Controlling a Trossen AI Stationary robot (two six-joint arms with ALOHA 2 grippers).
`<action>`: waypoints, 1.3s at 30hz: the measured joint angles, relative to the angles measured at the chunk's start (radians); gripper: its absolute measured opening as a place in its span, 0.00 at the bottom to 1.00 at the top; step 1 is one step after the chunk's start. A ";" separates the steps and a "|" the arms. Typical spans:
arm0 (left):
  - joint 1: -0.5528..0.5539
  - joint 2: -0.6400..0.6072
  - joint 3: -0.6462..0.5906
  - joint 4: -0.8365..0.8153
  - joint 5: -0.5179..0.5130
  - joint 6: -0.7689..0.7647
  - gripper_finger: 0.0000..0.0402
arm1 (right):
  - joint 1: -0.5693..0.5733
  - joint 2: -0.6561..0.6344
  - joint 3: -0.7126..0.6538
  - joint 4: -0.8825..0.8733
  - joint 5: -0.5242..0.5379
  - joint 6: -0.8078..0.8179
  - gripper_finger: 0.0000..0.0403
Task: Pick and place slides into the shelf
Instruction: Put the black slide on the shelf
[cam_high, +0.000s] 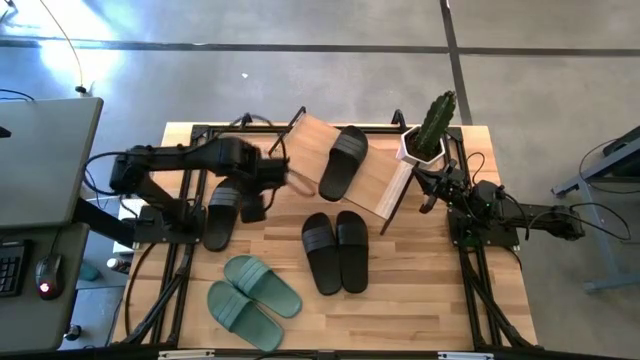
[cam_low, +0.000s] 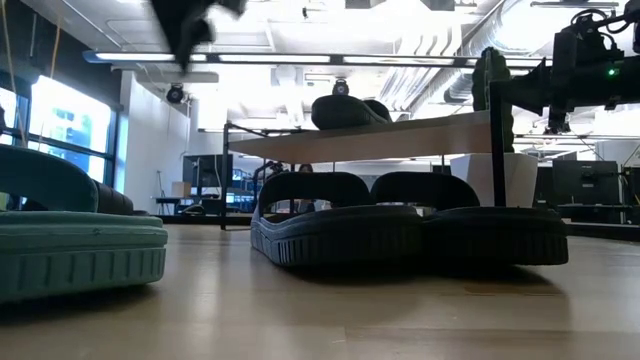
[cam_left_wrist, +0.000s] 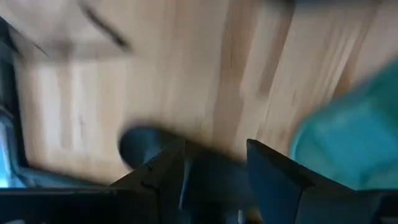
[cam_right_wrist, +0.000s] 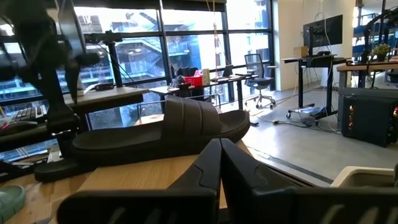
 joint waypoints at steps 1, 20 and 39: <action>-0.001 -0.030 -0.060 -0.001 -0.002 0.003 0.38 | 0.000 0.000 0.000 0.000 0.000 0.000 0.00; 0.006 -0.291 -0.616 0.228 -0.136 0.003 0.35 | 0.000 0.000 0.000 -0.004 0.006 0.000 0.00; 0.007 -0.291 -0.715 0.363 -0.137 0.230 0.51 | 0.000 0.000 0.000 -0.005 0.004 0.000 0.00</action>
